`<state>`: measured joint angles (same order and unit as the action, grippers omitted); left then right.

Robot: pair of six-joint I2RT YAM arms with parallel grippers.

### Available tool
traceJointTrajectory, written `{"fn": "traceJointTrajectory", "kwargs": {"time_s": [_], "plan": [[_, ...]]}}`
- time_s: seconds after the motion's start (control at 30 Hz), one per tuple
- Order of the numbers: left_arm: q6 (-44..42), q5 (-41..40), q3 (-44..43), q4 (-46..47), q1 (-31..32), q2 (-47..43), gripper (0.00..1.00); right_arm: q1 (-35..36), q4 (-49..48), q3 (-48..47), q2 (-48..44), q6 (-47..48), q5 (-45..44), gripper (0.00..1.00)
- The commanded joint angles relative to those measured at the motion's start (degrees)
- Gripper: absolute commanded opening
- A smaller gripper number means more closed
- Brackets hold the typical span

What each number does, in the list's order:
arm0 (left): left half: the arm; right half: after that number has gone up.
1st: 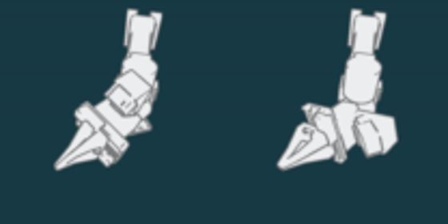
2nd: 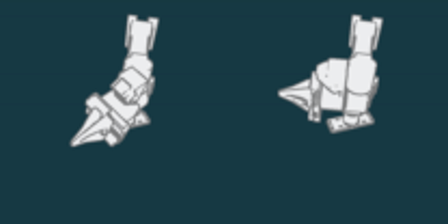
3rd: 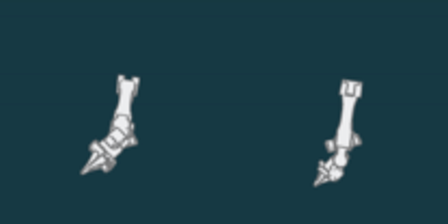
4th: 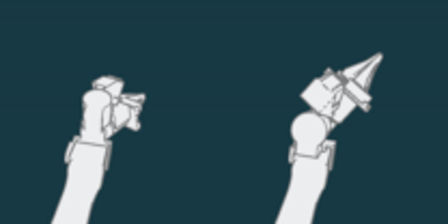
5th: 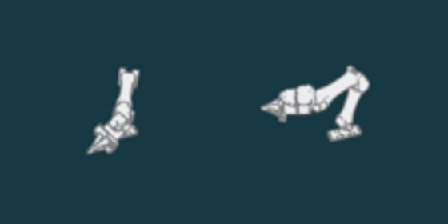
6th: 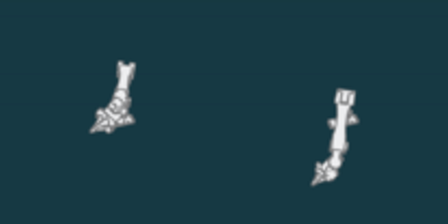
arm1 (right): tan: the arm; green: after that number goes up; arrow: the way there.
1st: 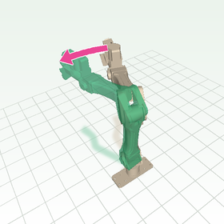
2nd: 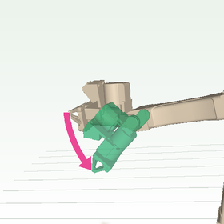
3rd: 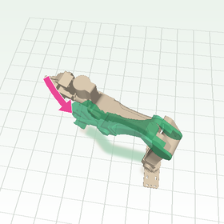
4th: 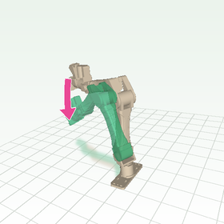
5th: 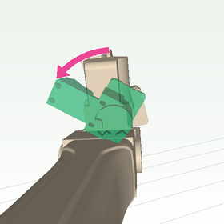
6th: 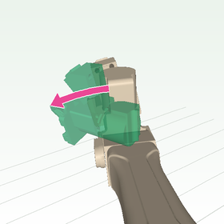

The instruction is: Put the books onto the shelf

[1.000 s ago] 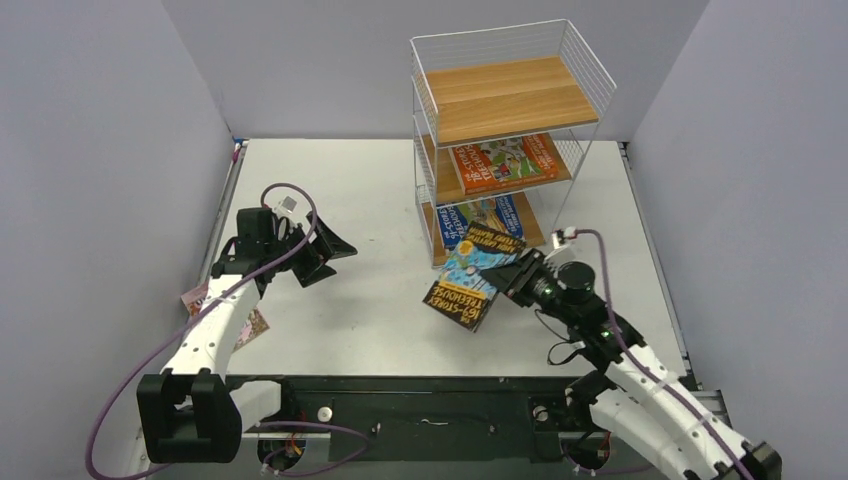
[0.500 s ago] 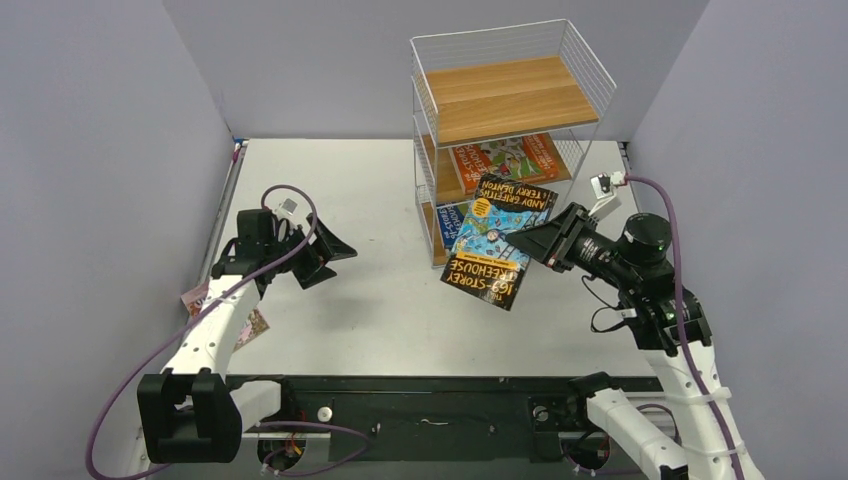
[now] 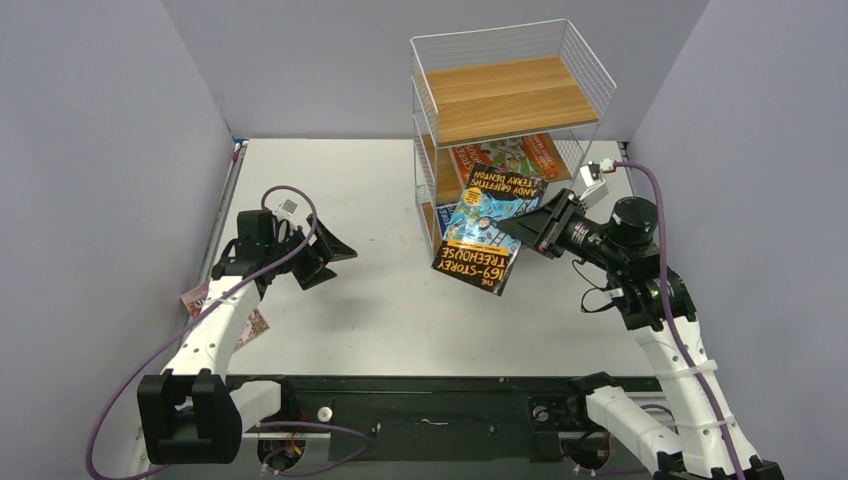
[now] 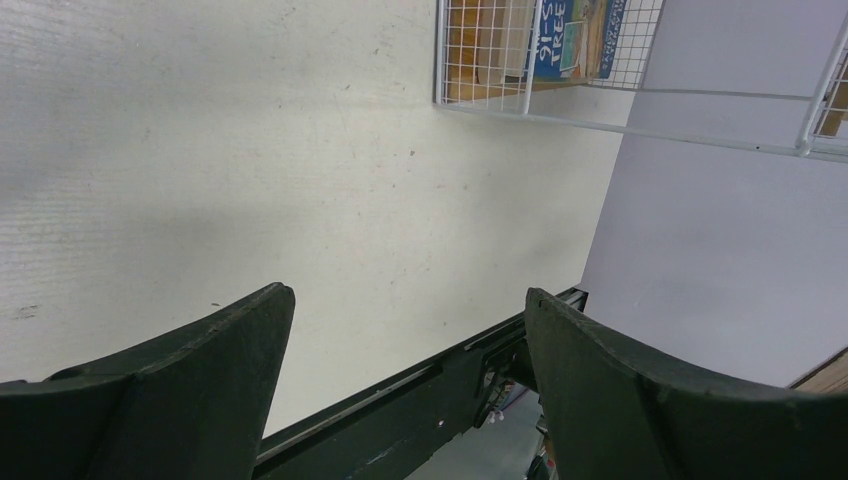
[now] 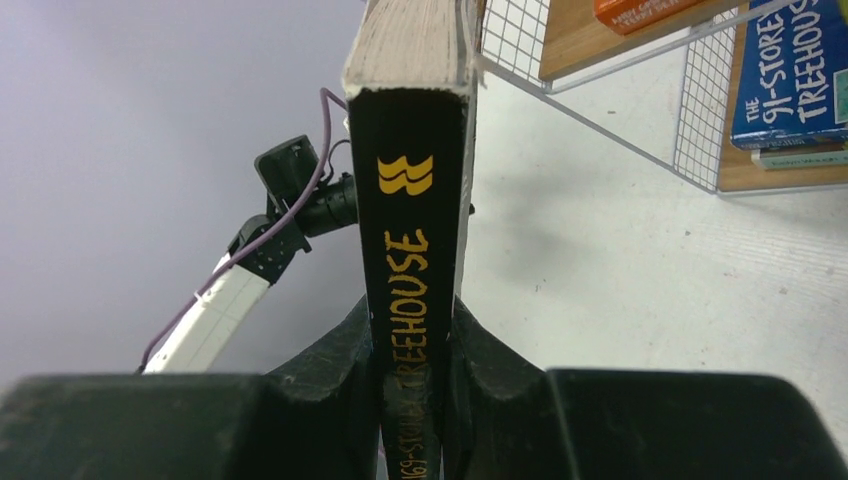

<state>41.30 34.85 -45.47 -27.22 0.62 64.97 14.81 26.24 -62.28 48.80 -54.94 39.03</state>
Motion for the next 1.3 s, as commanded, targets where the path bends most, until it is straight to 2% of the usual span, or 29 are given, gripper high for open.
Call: {"fn": "traceJointTrajectory", "kwargs": {"time_s": [0.0, 0.6, 0.97, 1.27], "plan": [[-0.09, 1.33, -0.16, 1.66, -0.36, -0.89, 0.83, -1.09, -12.37, 1.08, -0.45, -5.97, -0.27, 0.0], [-0.86, 0.84, -0.35, 0.62, -0.34, -1.21, 0.83, -6.13, -31.59, 6.11, 6.24, -26.66, -14.05, 0.0], [-0.94, 0.86, -0.14, 0.7, -0.35, -1.55, 0.83, -5.94, -31.98, 4.27, 9.4, -26.29, -27.26, 0.0], [-1.02, 0.5, -0.13, 0.36, -0.33, -1.86, 0.83, -4.83, -33.69, 0.38, 16.75, -27.11, -32.14, 0.0]]}}
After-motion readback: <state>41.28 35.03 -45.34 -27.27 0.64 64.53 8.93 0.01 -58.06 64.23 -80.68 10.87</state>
